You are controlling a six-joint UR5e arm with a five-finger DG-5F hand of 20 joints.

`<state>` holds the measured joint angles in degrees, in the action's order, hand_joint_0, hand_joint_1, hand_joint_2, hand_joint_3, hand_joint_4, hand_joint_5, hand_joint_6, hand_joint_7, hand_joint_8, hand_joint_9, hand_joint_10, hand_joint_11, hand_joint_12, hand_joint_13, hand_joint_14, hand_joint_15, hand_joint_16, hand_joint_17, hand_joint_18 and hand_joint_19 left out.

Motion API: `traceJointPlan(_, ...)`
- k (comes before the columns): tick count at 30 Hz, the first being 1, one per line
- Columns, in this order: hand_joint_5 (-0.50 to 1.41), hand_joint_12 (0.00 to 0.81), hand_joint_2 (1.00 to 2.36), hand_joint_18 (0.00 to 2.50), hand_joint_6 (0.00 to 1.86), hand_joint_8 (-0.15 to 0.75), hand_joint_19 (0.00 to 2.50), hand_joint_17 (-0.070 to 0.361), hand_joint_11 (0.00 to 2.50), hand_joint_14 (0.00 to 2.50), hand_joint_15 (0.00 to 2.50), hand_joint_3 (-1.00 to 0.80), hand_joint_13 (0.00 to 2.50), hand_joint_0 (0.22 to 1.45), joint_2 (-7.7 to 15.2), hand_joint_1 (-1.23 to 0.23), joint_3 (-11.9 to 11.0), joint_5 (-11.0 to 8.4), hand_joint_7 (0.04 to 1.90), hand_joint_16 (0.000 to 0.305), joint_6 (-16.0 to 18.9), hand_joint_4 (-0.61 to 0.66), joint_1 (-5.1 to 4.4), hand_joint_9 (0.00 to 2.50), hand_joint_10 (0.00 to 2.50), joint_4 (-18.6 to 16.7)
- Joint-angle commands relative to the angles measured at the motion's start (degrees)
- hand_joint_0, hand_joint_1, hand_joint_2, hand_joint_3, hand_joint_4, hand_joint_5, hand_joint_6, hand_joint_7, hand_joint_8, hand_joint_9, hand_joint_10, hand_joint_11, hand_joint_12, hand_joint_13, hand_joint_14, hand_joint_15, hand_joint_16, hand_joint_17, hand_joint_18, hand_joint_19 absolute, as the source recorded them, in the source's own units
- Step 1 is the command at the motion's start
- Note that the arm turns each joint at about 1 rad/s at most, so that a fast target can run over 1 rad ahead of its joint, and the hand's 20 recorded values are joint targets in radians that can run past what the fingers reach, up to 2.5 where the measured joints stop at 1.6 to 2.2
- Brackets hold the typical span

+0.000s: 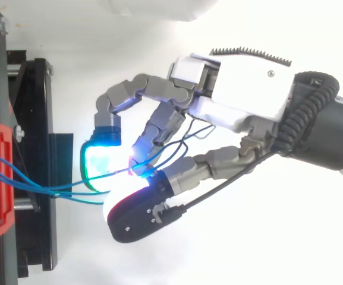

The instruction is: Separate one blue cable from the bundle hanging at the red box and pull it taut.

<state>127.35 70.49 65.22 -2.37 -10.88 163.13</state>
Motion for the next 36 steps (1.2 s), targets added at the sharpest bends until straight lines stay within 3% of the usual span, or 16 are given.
traceJointPlan(1,-0.19,0.397,1.0,0.97,0.86,0.331,0.6,0.097,1.58,0.03,0.86,-0.5,1.16,0.68,0.0,-0.96,0.0,0.08,1.13,0.043,0.1,0.16,-0.02,1.21,0.02,0.0)
traceJointPlan(4,-0.19,0.408,1.0,0.96,0.85,0.333,0.63,0.1,1.57,0.03,0.86,-0.5,1.15,0.58,0.0,-0.89,0.0,0.17,1.13,0.044,0.1,0.17,-0.02,1.22,0.01,0.0)
traceJointPlan(5,-0.18,0.412,1.0,0.97,0.84,0.341,0.64,0.1,1.58,0.03,0.85,-0.5,1.17,0.57,0.0,-0.8,0.0,0.17,1.14,0.044,0.1,0.17,0.07,1.26,0.01,0.0)
traceJointPlan(11,-0.16,0.407,1.0,1.0,0.82,0.332,0.67,0.101,1.57,0.03,0.86,-0.5,1.2,0.6,0.0,-0.58,0.0,0.17,1.17,0.045,0.1,0.17,0.07,1.3,0.01,0.2)
traceJointPlan(18,-0.16,0.407,1.01,1.0,0.82,0.328,0.68,0.102,1.55,0.03,0.86,-0.42,1.2,0.63,0.0,-0.65,0.0,0.08,1.21,0.045,0.1,0.16,0.07,1.29,0.01,0.2)
traceJointPlan(23,-0.17,0.408,1.01,1.0,0.83,0.324,0.67,0.103,1.56,0.03,0.86,-0.33,1.18,0.65,-0.1,-0.79,0.0,0.08,1.19,0.046,0.1,0.14,0.07,1.25,0.02,0.2)
traceJointPlan(28,-0.19,0.403,1.01,0.96,0.85,0.319,0.63,0.103,1.56,0.03,0.85,-0.38,1.14,0.74,0.0,-0.94,0.0,0.17,1.16,0.046,0.1,0.09,-0.02,1.2,0.01,0.2)
traceJointPlan(36,-0.2,0.401,1.0,0.95,0.85,0.321,0.61,0.102,1.54,0.03,0.83,-0.5,1.11,0.78,-0.1,-0.94,0.0,0.26,1.17,0.045,0.1,0.12,0.07,1.18,0.02,0.2)
